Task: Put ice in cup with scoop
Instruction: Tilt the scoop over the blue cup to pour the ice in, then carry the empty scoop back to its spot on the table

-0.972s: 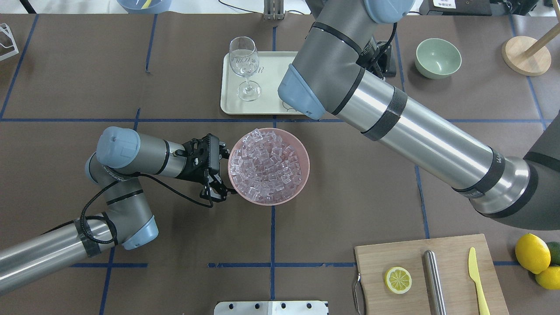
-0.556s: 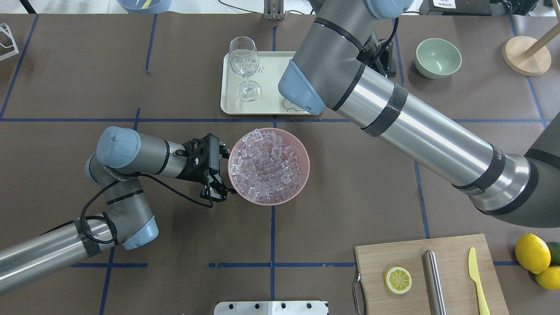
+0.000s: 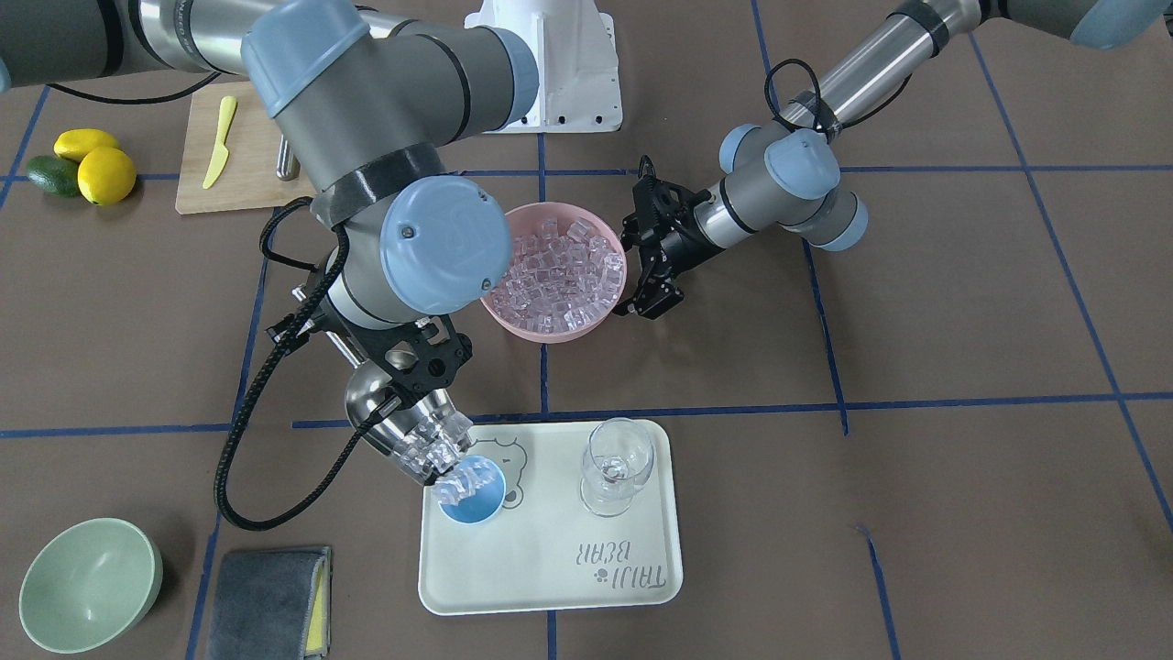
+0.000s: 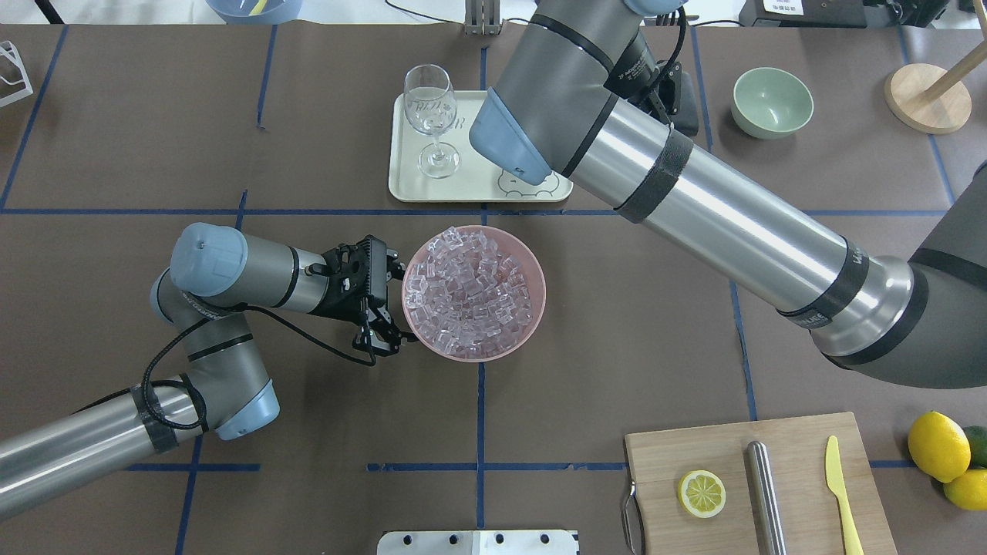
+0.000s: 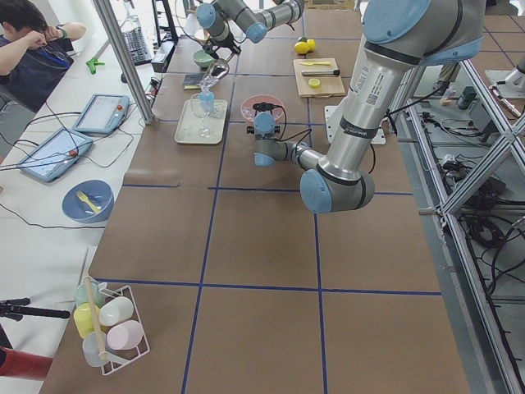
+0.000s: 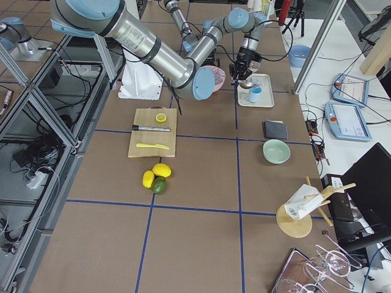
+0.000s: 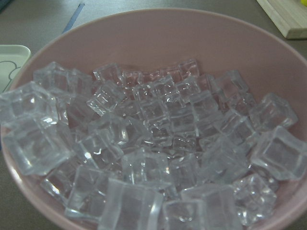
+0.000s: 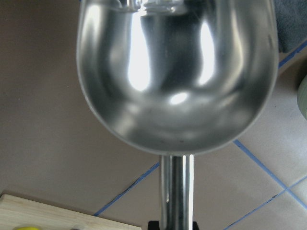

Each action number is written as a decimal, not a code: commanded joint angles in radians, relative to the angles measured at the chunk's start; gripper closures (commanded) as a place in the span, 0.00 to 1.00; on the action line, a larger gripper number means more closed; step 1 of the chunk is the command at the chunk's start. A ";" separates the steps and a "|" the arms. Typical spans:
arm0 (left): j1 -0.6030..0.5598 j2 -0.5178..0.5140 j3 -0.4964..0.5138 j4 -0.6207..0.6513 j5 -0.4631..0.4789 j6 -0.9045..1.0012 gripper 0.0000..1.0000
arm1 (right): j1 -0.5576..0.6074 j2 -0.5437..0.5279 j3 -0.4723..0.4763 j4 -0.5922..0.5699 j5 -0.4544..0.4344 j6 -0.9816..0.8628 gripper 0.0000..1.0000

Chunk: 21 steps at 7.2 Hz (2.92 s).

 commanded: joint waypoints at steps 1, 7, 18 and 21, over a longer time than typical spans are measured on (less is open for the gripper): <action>0.000 0.000 0.000 -0.001 0.000 0.000 0.00 | 0.000 0.001 -0.004 -0.001 -0.001 -0.005 1.00; 0.000 0.000 0.000 -0.001 0.000 0.000 0.00 | -0.002 0.000 -0.001 -0.001 -0.001 -0.005 1.00; 0.000 -0.002 0.000 -0.001 0.000 0.000 0.00 | 0.107 -0.555 0.676 -0.006 0.233 0.283 1.00; 0.002 -0.002 -0.002 -0.001 0.000 0.000 0.00 | 0.101 -0.805 0.810 0.224 0.278 0.573 1.00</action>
